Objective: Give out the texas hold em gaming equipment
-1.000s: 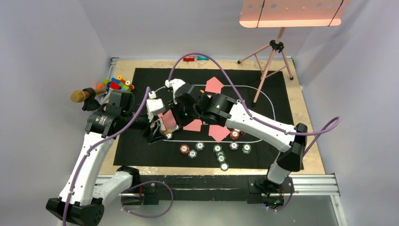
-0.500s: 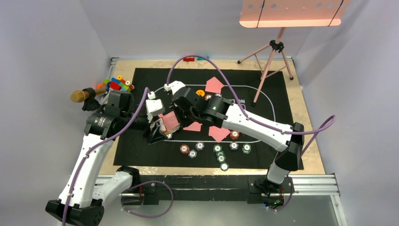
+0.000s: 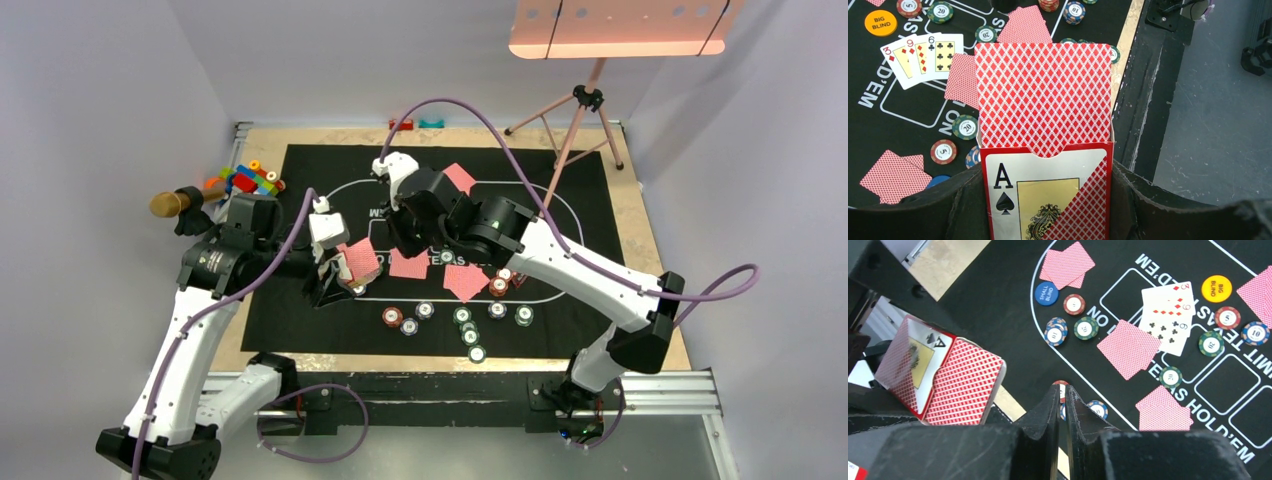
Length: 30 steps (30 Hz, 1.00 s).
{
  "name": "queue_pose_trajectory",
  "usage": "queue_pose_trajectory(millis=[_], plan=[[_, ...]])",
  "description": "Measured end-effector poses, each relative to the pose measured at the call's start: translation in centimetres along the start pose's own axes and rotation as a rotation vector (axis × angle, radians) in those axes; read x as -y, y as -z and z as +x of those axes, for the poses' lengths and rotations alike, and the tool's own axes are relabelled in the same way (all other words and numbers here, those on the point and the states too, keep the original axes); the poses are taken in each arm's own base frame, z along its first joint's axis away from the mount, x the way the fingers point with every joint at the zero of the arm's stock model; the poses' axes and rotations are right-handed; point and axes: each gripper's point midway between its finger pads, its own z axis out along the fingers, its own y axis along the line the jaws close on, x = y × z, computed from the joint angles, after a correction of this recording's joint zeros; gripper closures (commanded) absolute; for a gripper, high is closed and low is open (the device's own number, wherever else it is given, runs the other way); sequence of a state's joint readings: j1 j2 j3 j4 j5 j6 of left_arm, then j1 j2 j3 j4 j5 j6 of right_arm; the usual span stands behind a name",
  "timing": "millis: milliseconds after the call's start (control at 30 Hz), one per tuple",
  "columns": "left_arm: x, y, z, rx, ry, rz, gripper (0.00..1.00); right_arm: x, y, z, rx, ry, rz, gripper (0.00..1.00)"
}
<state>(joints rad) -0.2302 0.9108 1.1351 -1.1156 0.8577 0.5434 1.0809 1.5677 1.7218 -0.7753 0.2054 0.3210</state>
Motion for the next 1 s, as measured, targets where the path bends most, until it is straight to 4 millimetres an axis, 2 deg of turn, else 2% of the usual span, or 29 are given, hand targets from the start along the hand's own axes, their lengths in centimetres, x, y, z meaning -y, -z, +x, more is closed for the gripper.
queue_pose_trajectory(millis=[167, 433, 600, 667, 733, 833, 900, 1000], plan=[[-0.2, -0.1, 0.1, -0.006, 0.007, 0.001, 0.82, -1.5, -0.3, 0.4, -0.020, 0.014, -0.071, 0.93], [-0.9, -0.4, 0.2, -0.018, 0.013, -0.009, 0.76, -4.4, -2.0, 2.5, -0.093, 0.054, -0.143, 0.97], [-1.2, -0.6, 0.2, -0.026, 0.022, -0.005, 0.76, -4.5, -2.2, 2.6, -0.097, 0.058, -0.140, 1.00], [-1.3, -0.7, 0.2, -0.028, 0.024, -0.004, 0.80, -4.4, -2.2, 2.5, -0.095, 0.055, -0.131, 0.95], [-1.3, -0.7, 0.1, -0.027, 0.022, -0.005, 0.81, -3.8, -2.2, 2.6, -0.100, 0.054, -0.101, 0.90], [-1.3, -0.6, 0.0, -0.025, 0.018, -0.007, 0.82, -2.4, -2.3, 2.6, -0.107, 0.029, -0.073, 0.74], [-1.3, -0.6, -0.1, -0.021, 0.013, -0.009, 0.82, -0.4, -1.9, 2.6, -0.105, -0.017, -0.053, 0.62], [-1.2, -0.4, -0.3, -0.011, 0.002, -0.015, 0.82, 4.1, -0.4, 2.0, -0.076, -0.156, -0.038, 0.51]])
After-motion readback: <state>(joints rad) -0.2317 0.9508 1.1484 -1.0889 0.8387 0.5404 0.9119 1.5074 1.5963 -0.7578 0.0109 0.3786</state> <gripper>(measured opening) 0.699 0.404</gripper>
